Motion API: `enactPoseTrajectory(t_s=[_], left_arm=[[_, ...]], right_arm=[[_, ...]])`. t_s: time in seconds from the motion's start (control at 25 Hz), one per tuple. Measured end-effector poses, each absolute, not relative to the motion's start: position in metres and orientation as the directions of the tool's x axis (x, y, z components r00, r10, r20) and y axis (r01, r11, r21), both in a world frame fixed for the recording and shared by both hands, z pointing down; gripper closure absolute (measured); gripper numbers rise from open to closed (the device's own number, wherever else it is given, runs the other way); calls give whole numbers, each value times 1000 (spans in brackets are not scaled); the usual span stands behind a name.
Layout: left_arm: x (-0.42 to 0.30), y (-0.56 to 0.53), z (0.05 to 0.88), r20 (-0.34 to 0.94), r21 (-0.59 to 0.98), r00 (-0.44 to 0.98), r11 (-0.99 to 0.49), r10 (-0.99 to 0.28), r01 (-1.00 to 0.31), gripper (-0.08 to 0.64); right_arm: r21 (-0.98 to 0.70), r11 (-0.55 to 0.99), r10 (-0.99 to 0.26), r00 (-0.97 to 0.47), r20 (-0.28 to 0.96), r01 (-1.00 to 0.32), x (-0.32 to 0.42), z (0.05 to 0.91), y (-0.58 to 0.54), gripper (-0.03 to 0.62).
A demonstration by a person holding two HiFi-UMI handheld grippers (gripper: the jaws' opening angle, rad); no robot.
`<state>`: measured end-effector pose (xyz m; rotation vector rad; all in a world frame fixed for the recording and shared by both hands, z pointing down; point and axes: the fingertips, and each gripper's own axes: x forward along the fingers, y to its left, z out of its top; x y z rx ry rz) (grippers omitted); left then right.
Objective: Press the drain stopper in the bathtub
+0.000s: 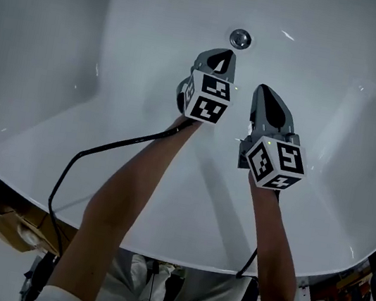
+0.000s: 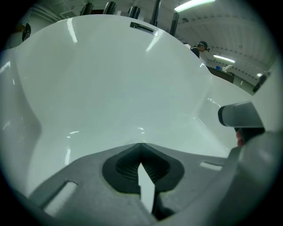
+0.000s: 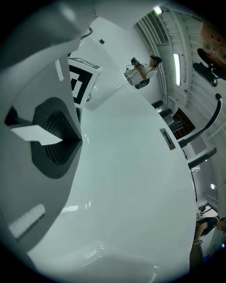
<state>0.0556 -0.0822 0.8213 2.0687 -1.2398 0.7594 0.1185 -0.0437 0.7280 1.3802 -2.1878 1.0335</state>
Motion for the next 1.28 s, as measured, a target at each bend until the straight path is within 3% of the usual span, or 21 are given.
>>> enactPoseTrajectory(t_s=[0.44,1.04,1.28], left_arm=[[79,-93,877,766,183,417,-456,-489,-871,561],[89,-111,933,825,118,395,-559,-405,-820,561],[89,-125,943,833,140,392,-535,-391,-833,561]], right_arm=[[-364,314,-605,-480,635,-877,126,764,-51,591],[-400,256,-587,-470,659,-880,134,778,-40,591],[-406,259,-586,-476,656,-877,133,778,-41,591]])
